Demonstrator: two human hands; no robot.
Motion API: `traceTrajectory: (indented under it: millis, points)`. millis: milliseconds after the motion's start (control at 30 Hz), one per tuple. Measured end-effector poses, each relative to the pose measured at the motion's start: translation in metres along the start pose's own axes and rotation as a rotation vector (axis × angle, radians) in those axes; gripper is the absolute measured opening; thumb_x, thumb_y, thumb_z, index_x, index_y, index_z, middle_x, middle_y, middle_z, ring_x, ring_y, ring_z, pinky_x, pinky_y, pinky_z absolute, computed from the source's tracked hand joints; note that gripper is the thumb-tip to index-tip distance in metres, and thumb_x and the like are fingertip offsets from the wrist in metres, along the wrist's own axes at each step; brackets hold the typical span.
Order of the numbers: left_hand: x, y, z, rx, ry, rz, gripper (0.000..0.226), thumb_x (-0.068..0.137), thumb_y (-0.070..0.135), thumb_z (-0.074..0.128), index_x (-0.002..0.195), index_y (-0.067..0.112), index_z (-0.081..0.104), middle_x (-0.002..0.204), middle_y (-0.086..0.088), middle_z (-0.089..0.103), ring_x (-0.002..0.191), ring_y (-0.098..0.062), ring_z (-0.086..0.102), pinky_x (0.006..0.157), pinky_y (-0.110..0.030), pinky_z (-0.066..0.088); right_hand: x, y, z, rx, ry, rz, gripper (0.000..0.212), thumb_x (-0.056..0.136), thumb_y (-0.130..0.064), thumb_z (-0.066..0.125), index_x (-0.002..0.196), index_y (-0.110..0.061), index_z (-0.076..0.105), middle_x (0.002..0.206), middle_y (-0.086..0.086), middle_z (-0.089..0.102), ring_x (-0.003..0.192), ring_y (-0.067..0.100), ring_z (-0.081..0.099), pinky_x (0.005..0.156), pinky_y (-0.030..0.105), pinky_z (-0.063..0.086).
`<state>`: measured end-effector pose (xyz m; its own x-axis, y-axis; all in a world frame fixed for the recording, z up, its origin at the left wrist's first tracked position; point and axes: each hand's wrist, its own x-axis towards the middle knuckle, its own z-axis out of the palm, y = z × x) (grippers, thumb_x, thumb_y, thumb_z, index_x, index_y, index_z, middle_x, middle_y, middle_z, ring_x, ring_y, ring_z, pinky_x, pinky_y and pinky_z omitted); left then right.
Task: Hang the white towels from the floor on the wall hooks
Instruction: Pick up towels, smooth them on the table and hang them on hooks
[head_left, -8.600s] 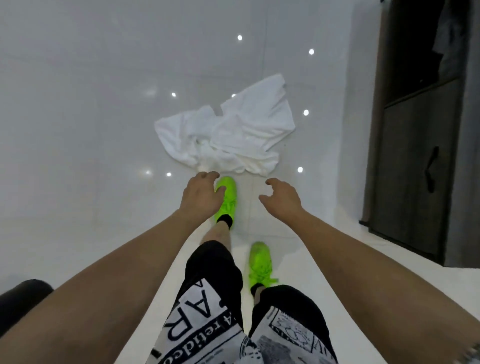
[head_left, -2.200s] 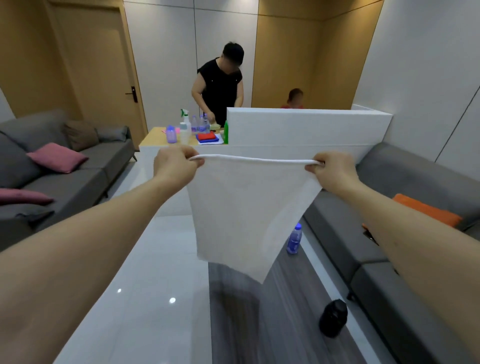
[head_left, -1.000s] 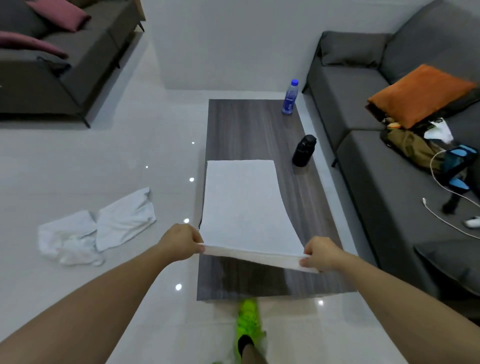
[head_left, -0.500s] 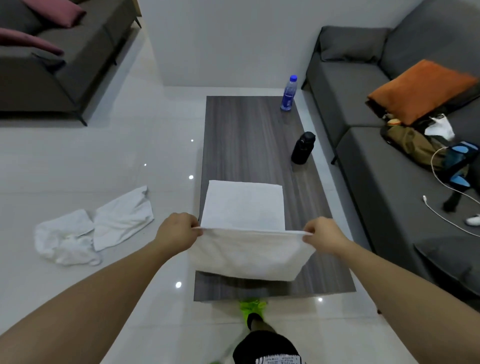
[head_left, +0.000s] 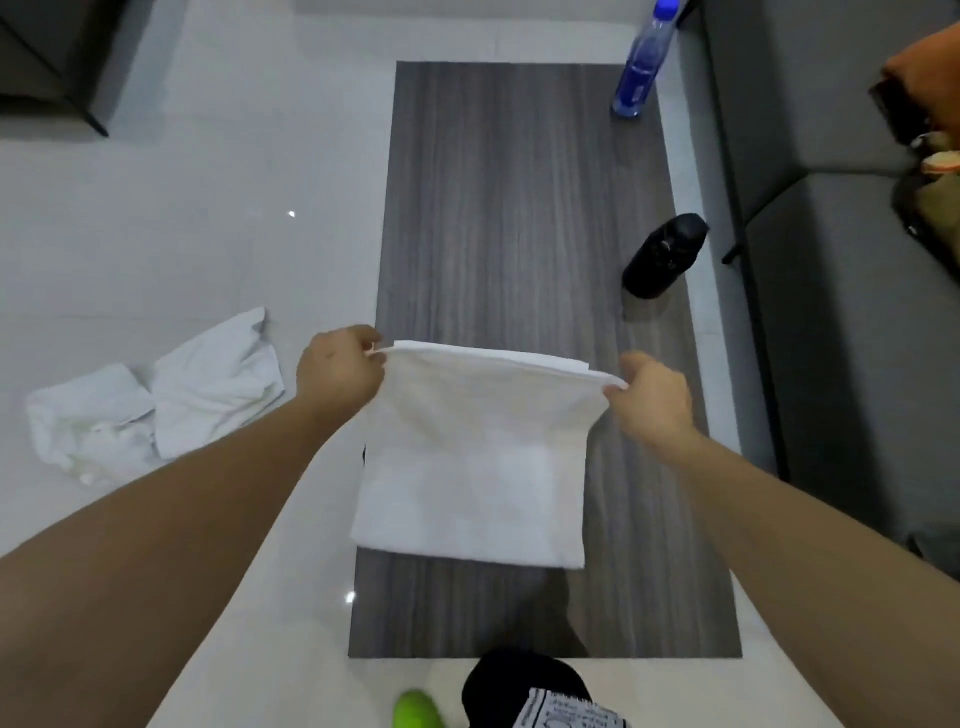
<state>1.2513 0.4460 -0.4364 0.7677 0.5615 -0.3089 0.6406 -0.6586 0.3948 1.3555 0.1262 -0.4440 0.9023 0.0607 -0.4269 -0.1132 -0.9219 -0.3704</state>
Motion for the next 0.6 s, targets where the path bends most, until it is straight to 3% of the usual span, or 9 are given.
traceTrajectory:
  millis: [133, 267, 367, 467, 600]
  points:
    - [0.01, -0.017, 0.048, -0.016, -0.128, -0.177, 0.04, 0.087, 0.028, 0.064, 0.126, 0.018, 0.062, 0.12, -0.006, 0.067, 0.108, -0.027, 0.062, 0.086, -0.029, 0.044, 0.015, 0.016, 0.05, 0.101, -0.082, 0.145, 0.046, 0.091, -0.02, 0.063, 0.135, -0.008, 0.054, 0.122, 0.017, 0.065, 0.113, 0.034, 0.06, 0.088, 0.032, 0.048]
    - [-0.018, -0.059, 0.103, -0.024, -0.317, -0.337, 0.044, 0.088, 0.032, 0.064, 0.129, 0.018, 0.059, 0.123, -0.007, 0.064, 0.113, -0.026, 0.059, 0.087, -0.028, 0.042, -0.007, 0.056, 0.114, 0.168, -0.26, 0.359, 0.032, 0.088, -0.02, 0.066, 0.115, -0.003, 0.063, 0.109, 0.013, 0.067, 0.107, 0.032, 0.063, 0.078, 0.028, 0.046]
    - [-0.052, -0.095, 0.14, -0.054, -0.391, -0.483, 0.057, 0.087, 0.028, 0.066, 0.14, 0.016, 0.047, 0.125, -0.014, 0.058, 0.114, -0.031, 0.056, 0.088, -0.03, 0.043, -0.039, 0.091, 0.158, 0.172, -0.37, 0.554, 0.035, 0.087, -0.027, 0.067, 0.116, -0.008, 0.064, 0.109, 0.01, 0.066, 0.109, 0.032, 0.062, 0.085, 0.032, 0.047]
    - [-0.082, -0.125, 0.161, -0.115, -0.384, -0.665, 0.068, 0.084, 0.027, 0.069, 0.144, 0.016, 0.039, 0.129, -0.018, 0.051, 0.113, -0.035, 0.056, 0.091, -0.037, 0.051, -0.076, 0.117, 0.188, 0.227, -0.368, 0.615, 0.034, 0.084, -0.032, 0.069, 0.112, -0.015, 0.064, 0.107, 0.006, 0.068, 0.103, 0.027, 0.063, 0.079, 0.029, 0.044]
    - [-0.1, -0.145, 0.174, -0.286, -0.411, -0.883, 0.058, 0.086, 0.029, 0.069, 0.137, 0.016, 0.047, 0.119, -0.014, 0.063, 0.087, -0.02, 0.062, 0.081, -0.039, 0.056, -0.098, 0.126, 0.203, 0.405, -0.277, 0.642, 0.028, 0.082, -0.029, 0.072, 0.105, -0.016, 0.067, 0.095, -0.003, 0.068, 0.086, 0.017, 0.064, 0.076, 0.027, 0.046]
